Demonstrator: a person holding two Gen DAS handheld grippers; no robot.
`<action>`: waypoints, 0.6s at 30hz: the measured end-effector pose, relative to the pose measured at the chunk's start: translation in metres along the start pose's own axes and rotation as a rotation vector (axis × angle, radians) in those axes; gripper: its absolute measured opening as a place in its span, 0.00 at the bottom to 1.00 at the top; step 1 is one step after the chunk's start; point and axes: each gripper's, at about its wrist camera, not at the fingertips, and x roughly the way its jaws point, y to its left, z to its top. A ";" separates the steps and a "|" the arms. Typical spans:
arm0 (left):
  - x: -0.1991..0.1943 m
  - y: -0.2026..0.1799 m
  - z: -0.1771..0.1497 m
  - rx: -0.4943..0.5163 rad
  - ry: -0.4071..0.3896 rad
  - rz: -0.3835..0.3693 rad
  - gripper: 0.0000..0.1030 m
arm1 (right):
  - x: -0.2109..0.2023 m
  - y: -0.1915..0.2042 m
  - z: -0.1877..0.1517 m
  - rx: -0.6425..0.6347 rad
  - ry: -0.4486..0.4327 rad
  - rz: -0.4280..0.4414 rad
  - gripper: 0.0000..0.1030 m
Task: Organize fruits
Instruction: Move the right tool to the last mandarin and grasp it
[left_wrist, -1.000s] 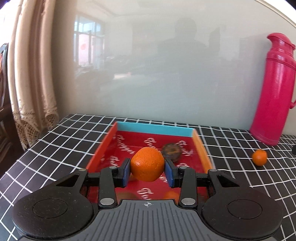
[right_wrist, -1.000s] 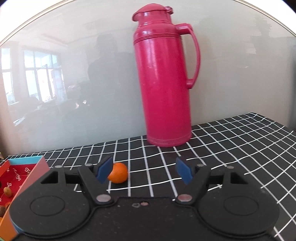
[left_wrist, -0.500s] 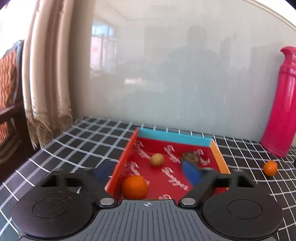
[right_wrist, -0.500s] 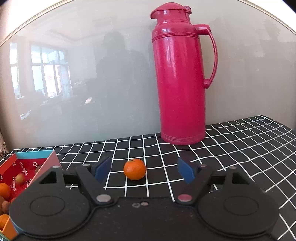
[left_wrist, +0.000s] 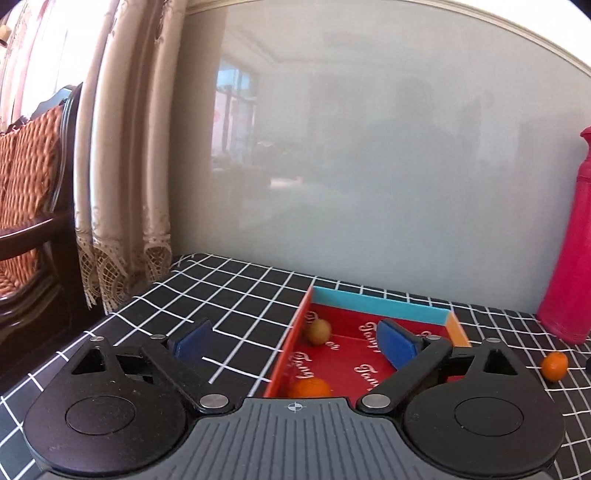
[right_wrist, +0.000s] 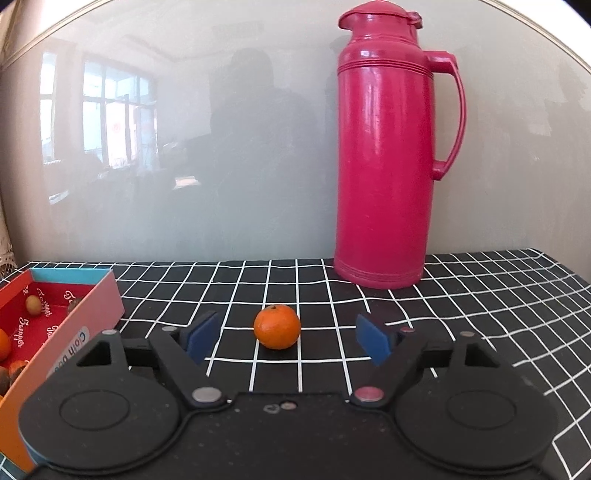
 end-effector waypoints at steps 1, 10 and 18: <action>0.001 0.002 0.001 0.001 0.001 0.006 0.92 | 0.001 0.001 0.000 -0.003 0.001 0.001 0.78; 0.006 0.026 0.002 0.025 -0.011 0.076 0.92 | 0.017 0.008 0.000 -0.045 0.015 -0.001 0.77; 0.015 0.053 0.001 0.017 0.014 0.148 0.92 | 0.039 0.012 -0.002 -0.072 0.060 -0.001 0.73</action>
